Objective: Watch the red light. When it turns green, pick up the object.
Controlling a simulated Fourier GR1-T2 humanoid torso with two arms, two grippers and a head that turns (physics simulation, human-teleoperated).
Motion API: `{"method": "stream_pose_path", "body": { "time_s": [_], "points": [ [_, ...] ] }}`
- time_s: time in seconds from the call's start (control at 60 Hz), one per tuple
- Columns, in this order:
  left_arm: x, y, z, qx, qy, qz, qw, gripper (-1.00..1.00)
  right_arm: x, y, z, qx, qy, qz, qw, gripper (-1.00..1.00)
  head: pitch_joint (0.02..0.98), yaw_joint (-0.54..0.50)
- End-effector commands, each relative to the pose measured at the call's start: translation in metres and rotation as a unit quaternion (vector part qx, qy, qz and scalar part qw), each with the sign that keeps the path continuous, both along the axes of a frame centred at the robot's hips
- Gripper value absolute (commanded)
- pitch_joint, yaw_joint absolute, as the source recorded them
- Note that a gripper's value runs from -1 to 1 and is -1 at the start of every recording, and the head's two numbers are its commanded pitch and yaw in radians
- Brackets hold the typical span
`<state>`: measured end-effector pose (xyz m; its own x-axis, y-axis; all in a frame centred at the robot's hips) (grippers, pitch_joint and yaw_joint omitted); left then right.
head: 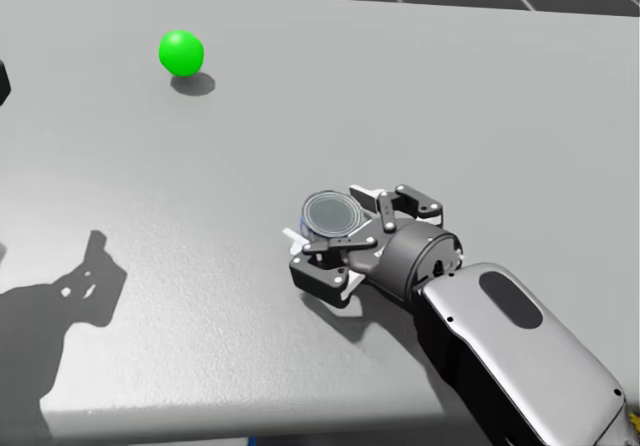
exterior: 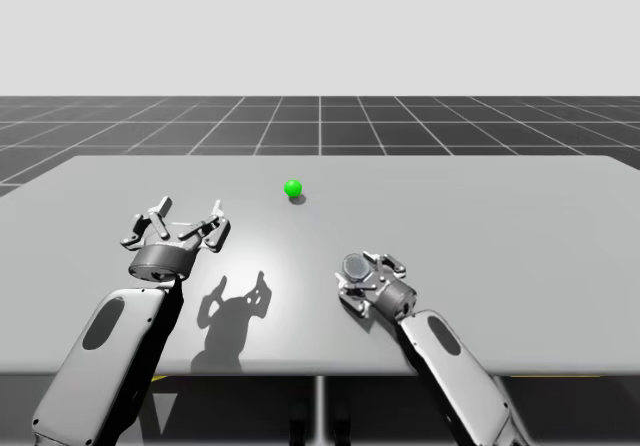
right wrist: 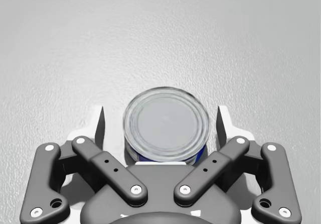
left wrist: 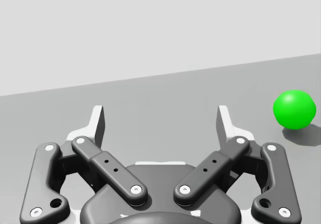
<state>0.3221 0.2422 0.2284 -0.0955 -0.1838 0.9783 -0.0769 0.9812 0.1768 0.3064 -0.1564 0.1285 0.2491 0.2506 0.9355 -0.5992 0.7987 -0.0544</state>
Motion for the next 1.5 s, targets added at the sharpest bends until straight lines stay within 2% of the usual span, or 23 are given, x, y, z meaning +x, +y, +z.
{"method": "stream_pose_path", "body": {
  "time_s": [0.017, 0.05, 0.067, 0.083, 0.117, 0.133, 0.267, 0.467, 0.483, 0.633, 0.867, 1.033, 1.217, 1.383, 1.483, 1.5],
  "points": [
    [0.0, 0.0, 0.0, 0.0, 0.0, 0.0, 1.0, -1.0, 0.001, -0.001, -0.005, -0.021, 0.001, 0.003, 0.9998, -0.85, 0.836, -0.13],
    [0.0, 0.0, 0.0, 0.0, 0.0, 0.0, 1.0, -1.0, -0.001, -0.001, -0.005, -0.026, -0.004, 0.003, 0.9997, -0.61, 0.835, -0.13],
    [0.0, 0.0, 0.0, 0.0, 0.0, 0.0, 1.0, -1.0, -0.001, -0.001, -0.005, -0.024, -0.006, -0.001, 0.9997, -0.02, 0.834, -0.13],
    [0.0, 0.0, 0.0, 0.0, 0.0, 0.0, 1.0, -1.0, -0.002, -0.001, -0.005, -0.024, -0.008, -0.003, 0.9997, 0.42, 0.834, -0.13],
    [0.0, 0.0, 0.0, 0.0, 0.0, 0.001, 1.0, -1.0, -0.002, -0.002, -0.005, -0.021, -0.006, 0.001, 0.9998, 0.87, 0.832, -0.13],
    [0.0, 0.0, 0.0, 0.0, 0.0, 0.001, 1.0, -1.0, -0.002, -0.002, -0.005, -0.021, -0.006, 0.001, 0.9998, 0.93, 0.831, -0.13],
    [0.0, 0.0, 0.0, 0.0, 0.0, 0.001, 1.0, -1.0, -0.002, -0.003, -0.006, -0.019, -0.004, 0.002, 0.9998, 0.96, 0.796, -0.13],
    [0.001, 0.0, 0.0, 0.001, 0.0, 0.001, 1.0, -1.0, -0.002, -0.004, -0.008, -0.016, -0.005, 0.003, 0.9999, 0.97, 0.621, -0.14],
    [0.001, 0.001, 0.0, 0.001, 0.0, 0.002, 1.0, -1.0, -0.002, -0.004, -0.008, -0.016, -0.004, 0.003, 0.9999, 0.96, 0.578, -0.14],
    [0.002, 0.001, -0.001, 0.001, 0.001, 0.002, 1.0, -1.0, -0.002, -0.005, -0.009, -0.015, -0.004, -0.003, 0.9999, 0.94, 0.476, -0.15],
    [0.004, 0.003, -0.001, 0.001, 0.001, 0.002, 1.0, -1.0, -0.002, -0.005, -0.004, -0.013, -0.019, -0.007, 0.9997, 0.97, 0.424, -0.15],
    [0.005, 0.004, -0.002, 0.0, 0.001, 0.003, 1.0, -1.0, 0.002, -0.011, 0.017, -0.009, -0.049, -0.02, 0.9985, 0.96, 0.422, -0.16],
    [0.005, 0.004, -0.002, 0.0, 0.001, 0.003, 1.0, -1.0, 0.008, -0.015, 0.056, -0.002, -0.09, -0.029, 0.9955, 0.97, 0.418, -0.17],
    [0.005, 0.004, -0.001, 0.0, 0.0, 0.003, 1.0, -1.0, 0.015, -0.018, 0.09, 0.022, -0.131, -0.045, 0.9901, 0.98, 0.409, -0.17],
    [0.006, 0.004, -0.002, 0.0, 0.0, 0.003, 1.0, -1.0, 0.02, -0.019, 0.115, 0.04, -0.16, -0.058, 0.9846, 1.0, 0.406, -0.17],
    [0.006, 0.004, -0.002, 0.0, 0.0, 0.003, 1.0, -1.0, 0.022, -0.02, 0.126, 0.045, -0.169, -0.062, 0.9825, 1.0, 0.405, -0.17]
  ]
}}
